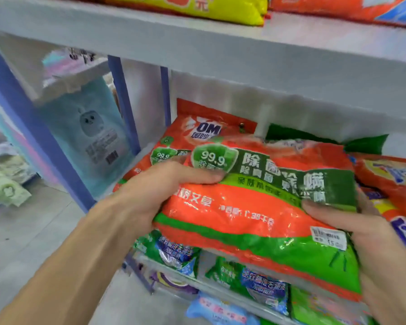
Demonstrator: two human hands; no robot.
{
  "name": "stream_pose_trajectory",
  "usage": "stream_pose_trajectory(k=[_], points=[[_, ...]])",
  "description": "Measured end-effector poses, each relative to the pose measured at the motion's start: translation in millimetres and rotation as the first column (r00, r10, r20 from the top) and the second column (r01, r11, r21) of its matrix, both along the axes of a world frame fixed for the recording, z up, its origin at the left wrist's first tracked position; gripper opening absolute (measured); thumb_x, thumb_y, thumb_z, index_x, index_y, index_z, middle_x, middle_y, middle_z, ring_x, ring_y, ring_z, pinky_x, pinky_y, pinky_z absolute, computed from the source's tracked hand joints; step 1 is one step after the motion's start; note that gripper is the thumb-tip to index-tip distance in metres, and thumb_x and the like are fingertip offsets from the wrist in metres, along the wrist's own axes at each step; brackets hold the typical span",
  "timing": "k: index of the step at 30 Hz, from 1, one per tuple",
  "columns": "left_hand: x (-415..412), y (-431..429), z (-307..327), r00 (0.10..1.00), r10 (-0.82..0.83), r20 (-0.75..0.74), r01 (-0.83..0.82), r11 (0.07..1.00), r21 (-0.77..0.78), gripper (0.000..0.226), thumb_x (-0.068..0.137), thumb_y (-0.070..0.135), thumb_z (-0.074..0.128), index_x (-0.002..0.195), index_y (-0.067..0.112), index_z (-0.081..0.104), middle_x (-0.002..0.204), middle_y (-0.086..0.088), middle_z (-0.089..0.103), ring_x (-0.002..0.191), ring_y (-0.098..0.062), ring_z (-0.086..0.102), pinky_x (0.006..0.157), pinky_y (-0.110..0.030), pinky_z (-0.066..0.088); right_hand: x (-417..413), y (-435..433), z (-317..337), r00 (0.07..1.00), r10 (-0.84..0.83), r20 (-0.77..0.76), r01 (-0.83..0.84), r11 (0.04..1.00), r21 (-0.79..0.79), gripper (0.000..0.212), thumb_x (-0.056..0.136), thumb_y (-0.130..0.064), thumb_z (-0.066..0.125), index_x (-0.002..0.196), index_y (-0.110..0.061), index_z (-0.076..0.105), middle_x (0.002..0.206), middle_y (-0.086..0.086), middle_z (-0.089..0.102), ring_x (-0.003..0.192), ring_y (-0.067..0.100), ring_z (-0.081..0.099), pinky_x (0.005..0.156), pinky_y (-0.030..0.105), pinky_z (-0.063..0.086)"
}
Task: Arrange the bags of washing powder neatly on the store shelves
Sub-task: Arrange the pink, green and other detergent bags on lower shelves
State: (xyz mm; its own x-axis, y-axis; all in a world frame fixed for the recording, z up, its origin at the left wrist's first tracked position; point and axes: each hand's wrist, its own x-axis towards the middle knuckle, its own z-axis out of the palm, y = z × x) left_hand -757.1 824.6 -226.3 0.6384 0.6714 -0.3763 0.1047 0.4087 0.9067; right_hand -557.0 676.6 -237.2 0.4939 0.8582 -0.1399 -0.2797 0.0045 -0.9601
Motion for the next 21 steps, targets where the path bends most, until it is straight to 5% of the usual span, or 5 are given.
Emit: stream_pose_trajectory(k=[8,13,15,18,21], points=[[-36,68,17,0.997,0.080,0.022,-0.083,0.970,0.230,0.048,0.077,0.017,0.069,0.124,0.021,0.069,0.112,-0.009,0.077,0.092,-0.029,0.077,0.078,-0.042,0.064,-23,99,-3,0.996,0.083,-0.036,-0.074,0.974,0.215,0.071,0.064,0.012,0.073,0.127,-0.018,0.062,0.110,0.015,0.077,0.094,0.039,0.075,0.077,0.057,0.062],[-44,101,-36,0.603,0.407,-0.685,0.140,0.792,0.594,0.043,0.102,0.046,0.053,0.093,0.006,0.069,0.093,-0.015,0.071,0.082,-0.030,0.067,0.074,-0.036,0.051,-40,132,-64,0.998,0.045,0.036,-0.039,0.989,-0.140,0.048,0.049,-0.014,0.096,0.091,-0.024,0.075,0.098,0.009,0.080,0.094,0.037,0.075,0.090,0.062,0.057],[-48,98,-56,0.635,0.449,-0.629,0.104,0.756,0.646,0.049,0.102,0.050,0.049,0.092,0.006,0.069,0.091,-0.015,0.072,0.090,-0.033,0.068,0.076,-0.037,0.048,-38,135,-71,0.997,0.054,0.060,-0.040,0.977,-0.210,0.036,0.060,-0.028,0.093,0.092,-0.031,0.077,0.100,0.002,0.080,0.097,0.030,0.076,0.094,0.054,0.057],[-48,92,-72,0.656,0.549,-0.519,-0.023,0.701,0.712,0.041,0.101,0.049,0.053,0.091,0.013,0.070,0.088,-0.009,0.068,0.095,-0.035,0.065,0.078,-0.036,0.046,-42,137,-69,0.993,0.066,0.100,-0.032,0.949,-0.314,0.078,0.060,-0.077,0.076,0.120,-0.028,0.070,0.118,-0.005,0.074,0.111,0.023,0.069,0.102,0.046,0.051],[-46,97,-76,0.660,0.643,-0.390,-0.092,0.584,0.807,0.039,0.102,0.044,0.053,0.089,0.012,0.072,0.087,-0.010,0.068,0.094,-0.036,0.064,0.076,-0.036,0.044,-49,136,-60,0.954,0.032,0.298,0.082,0.929,-0.361,0.038,0.097,-0.050,0.055,0.089,-0.013,0.061,0.090,0.006,0.067,0.080,0.021,0.063,0.074,0.029,0.049]])
